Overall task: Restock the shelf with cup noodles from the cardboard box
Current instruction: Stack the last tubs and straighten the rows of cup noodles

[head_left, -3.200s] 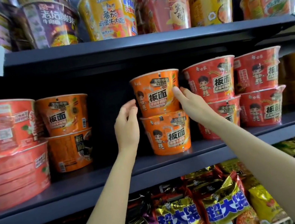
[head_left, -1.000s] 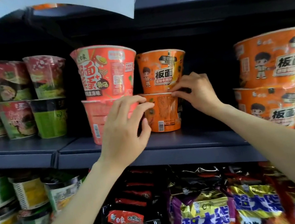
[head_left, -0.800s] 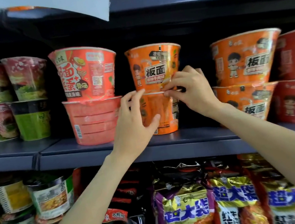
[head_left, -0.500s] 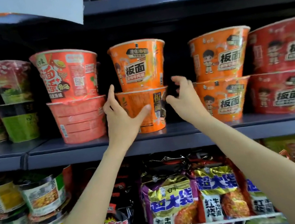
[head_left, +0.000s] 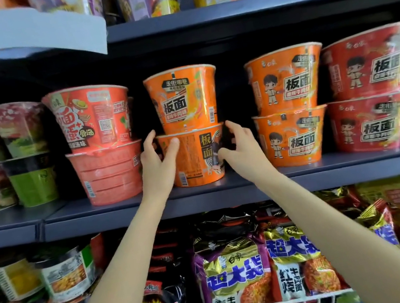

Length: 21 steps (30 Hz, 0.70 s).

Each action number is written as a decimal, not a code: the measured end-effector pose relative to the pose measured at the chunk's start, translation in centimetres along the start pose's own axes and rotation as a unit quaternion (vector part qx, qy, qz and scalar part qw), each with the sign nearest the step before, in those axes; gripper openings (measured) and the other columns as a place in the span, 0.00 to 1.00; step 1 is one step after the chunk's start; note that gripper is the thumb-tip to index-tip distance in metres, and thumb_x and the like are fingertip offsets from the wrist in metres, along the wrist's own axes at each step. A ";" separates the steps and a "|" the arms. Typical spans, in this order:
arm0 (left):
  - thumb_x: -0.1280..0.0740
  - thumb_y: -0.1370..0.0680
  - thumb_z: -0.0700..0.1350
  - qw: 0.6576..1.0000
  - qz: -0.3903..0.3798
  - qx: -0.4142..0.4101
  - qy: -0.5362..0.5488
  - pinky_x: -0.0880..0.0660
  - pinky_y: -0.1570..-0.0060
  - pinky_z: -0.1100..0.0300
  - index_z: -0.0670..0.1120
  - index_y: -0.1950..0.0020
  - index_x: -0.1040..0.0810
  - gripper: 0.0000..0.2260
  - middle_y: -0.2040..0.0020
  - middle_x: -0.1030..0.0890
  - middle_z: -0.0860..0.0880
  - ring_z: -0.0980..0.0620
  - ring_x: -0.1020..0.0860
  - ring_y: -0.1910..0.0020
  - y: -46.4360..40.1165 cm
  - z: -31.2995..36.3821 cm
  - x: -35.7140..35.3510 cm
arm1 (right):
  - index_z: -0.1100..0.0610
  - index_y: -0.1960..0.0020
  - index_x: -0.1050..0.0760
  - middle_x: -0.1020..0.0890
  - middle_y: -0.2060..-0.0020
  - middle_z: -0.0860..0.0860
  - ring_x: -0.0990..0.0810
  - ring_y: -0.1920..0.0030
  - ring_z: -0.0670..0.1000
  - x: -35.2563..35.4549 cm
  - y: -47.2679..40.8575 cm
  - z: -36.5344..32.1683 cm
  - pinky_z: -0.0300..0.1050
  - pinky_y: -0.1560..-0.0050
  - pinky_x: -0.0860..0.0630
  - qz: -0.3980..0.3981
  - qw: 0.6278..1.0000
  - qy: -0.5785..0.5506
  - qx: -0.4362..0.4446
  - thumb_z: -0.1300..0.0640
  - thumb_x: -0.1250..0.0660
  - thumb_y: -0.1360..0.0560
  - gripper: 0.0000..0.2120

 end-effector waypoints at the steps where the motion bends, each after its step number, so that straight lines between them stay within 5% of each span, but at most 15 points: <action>1: 0.41 0.22 0.60 0.999 -0.006 0.034 0.035 0.38 0.31 0.50 0.55 0.25 0.43 0.28 0.27 0.36 0.49 0.50 0.35 0.30 -0.5 0.0 -0.1 | 0.54 0.25 0.42 0.37 0.30 0.53 0.33 0.33 0.51 -0.1 0.9 -0.4 0.42 0.37 0.34 0.036 0.999 0.012 0.029 0.62 0.36 0.24 0.29; 5: 0.51 0.22 0.66 0.981 -0.045 0.127 0.137 0.38 0.30 0.50 0.53 0.28 0.35 0.28 0.33 0.29 0.54 0.53 0.31 0.34 -0.8 0.5 -0.4 | 0.52 0.24 0.46 0.37 0.30 0.50 0.32 0.34 0.49 -2.6 4.2 -0.8 0.40 0.42 0.33 0.009 0.992 0.065 0.111 0.53 0.39 0.22 0.29; 9: 0.51 0.25 0.69 0.997 -0.031 0.034 0.055 0.32 0.37 0.50 0.56 0.31 0.33 0.29 0.39 0.23 0.55 0.54 0.24 0.42 2.3 0.6 -0.2 | 0.49 0.25 0.44 0.31 0.30 0.51 0.30 0.33 0.53 -1.5 1.5 0.7 0.57 0.34 0.32 0.005 0.998 0.049 0.027 0.30 0.53 0.26 0.35; 13: 0.49 0.20 0.60 0.996 0.016 0.026 0.088 0.34 0.33 0.49 0.52 0.30 0.33 0.22 0.34 0.27 0.52 0.52 0.29 0.36 0.9 -0.2 0.4 | 0.56 0.25 0.42 0.35 0.27 0.53 0.35 0.29 0.52 1.4 2.1 1.8 0.49 0.29 0.38 0.078 0.995 0.063 0.007 0.44 0.48 0.19 0.27; 16: 0.48 0.20 0.60 0.977 -0.012 0.132 0.167 0.40 0.28 0.48 0.52 0.26 0.37 0.24 0.27 0.34 0.50 0.49 0.35 0.29 -1.2 0.1 -0.7 | 0.54 0.26 0.40 0.33 0.30 0.49 0.32 0.32 0.48 0.8 4.3 1.4 0.46 0.34 0.32 0.097 0.992 0.061 0.061 0.50 0.43 0.19 0.23; 21: 0.50 0.19 0.60 0.970 -0.085 0.137 0.181 0.33 0.37 0.54 0.53 0.37 0.30 0.19 0.38 0.25 0.52 0.54 0.27 0.42 -0.2 0.5 -3.7 | 0.52 0.23 0.46 0.34 0.28 0.49 0.31 0.32 0.49 0.2 2.9 1.6 0.46 0.35 0.32 0.040 0.996 0.061 0.046 0.47 0.44 0.20 0.27</action>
Point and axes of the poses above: each hand's wrist, its own y-axis away from the middle knuckle, its own x-axis out of the back of the hand, z = x × y, the point moved 2 cm from there along -y, towards the middle knuckle
